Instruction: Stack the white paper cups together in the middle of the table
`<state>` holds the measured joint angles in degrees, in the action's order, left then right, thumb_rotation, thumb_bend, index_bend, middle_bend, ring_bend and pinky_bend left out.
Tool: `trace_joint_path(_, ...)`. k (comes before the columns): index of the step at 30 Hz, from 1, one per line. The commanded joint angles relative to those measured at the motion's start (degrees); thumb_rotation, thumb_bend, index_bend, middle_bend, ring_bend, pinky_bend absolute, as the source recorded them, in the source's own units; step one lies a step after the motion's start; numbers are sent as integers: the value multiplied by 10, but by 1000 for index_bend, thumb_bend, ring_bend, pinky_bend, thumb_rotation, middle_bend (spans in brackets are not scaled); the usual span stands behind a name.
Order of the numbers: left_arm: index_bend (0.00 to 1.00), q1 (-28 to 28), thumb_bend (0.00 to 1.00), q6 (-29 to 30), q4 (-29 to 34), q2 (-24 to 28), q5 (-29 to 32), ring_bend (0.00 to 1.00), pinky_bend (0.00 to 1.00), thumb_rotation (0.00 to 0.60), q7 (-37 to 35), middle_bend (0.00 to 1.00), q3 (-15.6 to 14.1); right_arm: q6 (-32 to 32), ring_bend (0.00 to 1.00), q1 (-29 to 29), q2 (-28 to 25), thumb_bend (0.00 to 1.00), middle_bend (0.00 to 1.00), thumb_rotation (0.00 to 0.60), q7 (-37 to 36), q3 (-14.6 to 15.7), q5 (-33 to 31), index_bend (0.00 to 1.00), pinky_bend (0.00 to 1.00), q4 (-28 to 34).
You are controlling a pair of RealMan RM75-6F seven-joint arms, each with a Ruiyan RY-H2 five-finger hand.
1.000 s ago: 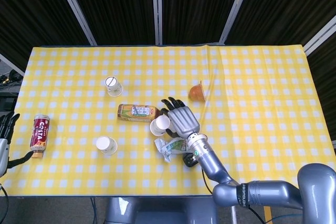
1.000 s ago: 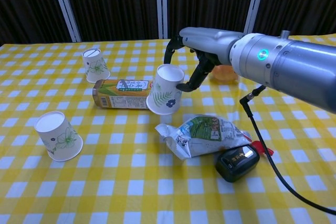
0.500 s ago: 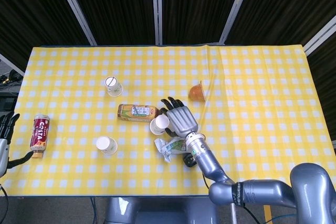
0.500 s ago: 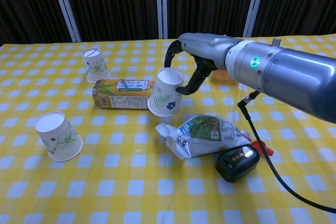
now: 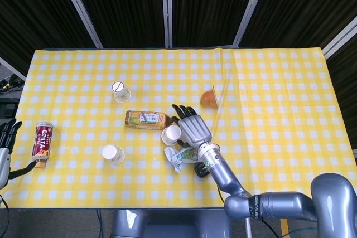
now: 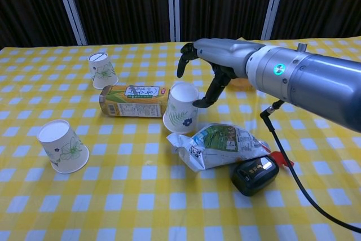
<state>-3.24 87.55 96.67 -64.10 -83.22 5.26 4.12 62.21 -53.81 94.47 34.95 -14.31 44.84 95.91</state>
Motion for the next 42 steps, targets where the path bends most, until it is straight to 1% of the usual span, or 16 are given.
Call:
trace_joint_path(1, 0, 0, 39, 0, 0, 0, 0, 0, 0, 600, 0, 0, 0, 5, 0, 1, -6, 130, 0, 600, 5, 1, 1, 224, 82, 10)
trace_joint_path(5, 0, 0, 38, 1, 1, 0, -1, 0, 0, 600, 1, 0, -1, 11, 0, 4, -16, 119, 0, 600, 13, 4, 2, 200, 75, 25)
trace_joint_path(11, 0, 1, 38, 4, 2, 0, -3, 0, 0, 600, 2, 0, -1, 31, 0, 11, -35, 118, 0, 600, 26, 9, 6, 195, 50, 42)
trace_joint_path(13, 0, 1, 38, 4, 2, 0, -3, 0, 0, 600, 1, 0, -1, 41, 0, 17, -45, 118, 0, 600, 26, 11, 15, 192, 42, 49)
trace_joint_path(17, 0, 1, 38, 0, 0, -1, -1, 0, 0, 600, 1, 0, -2, 82, 0, 51, -91, 117, 0, 600, 15, 25, 58, 177, 25, 67)
trace_joint_path(20, 0, -1, 38, -1, -1, -4, -3, 0, 0, 600, 3, 0, -3, 118, 0, 95, -141, 118, 0, 600, -24, 45, 105, 150, 3, 73)
trace_joint_path(21, 0, -2, 38, -3, -1, -6, -6, 0, 0, 600, 6, 0, -4, 154, 0, 135, -173, 118, 0, 600, -52, 64, 132, 140, 1, 65)
trace_joint_path(24, 0, -4, 38, -7, -3, -11, -7, 0, 0, 600, 14, 0, -6, 186, 0, 194, -213, 117, 0, 600, -133, 100, 190, 100, 0, 37)
trace_joint_path(26, 0, -5, 38, -9, -3, -12, -7, 0, 0, 600, 16, 0, -6, 193, 0, 209, -220, 117, 0, 600, -158, 108, 206, 89, 0, 25)
trace_joint_path(32, 0, -12, 38, -17, -4, -20, -13, 0, 0, 600, 26, 0, -9, 227, 0, 291, -238, 117, 0, 600, -268, 139, 243, 51, 0, -44)
trace_joint_path(38, 0, -19, 38, -29, -5, -26, -19, 0, 0, 600, 29, 0, -14, 249, 0, 340, -237, 117, 0, 600, -328, 150, 266, 49, 0, -102)
trace_joint_path(42, 0, -28, 44, -46, 0, -24, -21, 0, 0, 600, 29, 0, -17, 266, 0, 370, -238, 117, 0, 600, -364, 154, 288, 48, 0, -127)
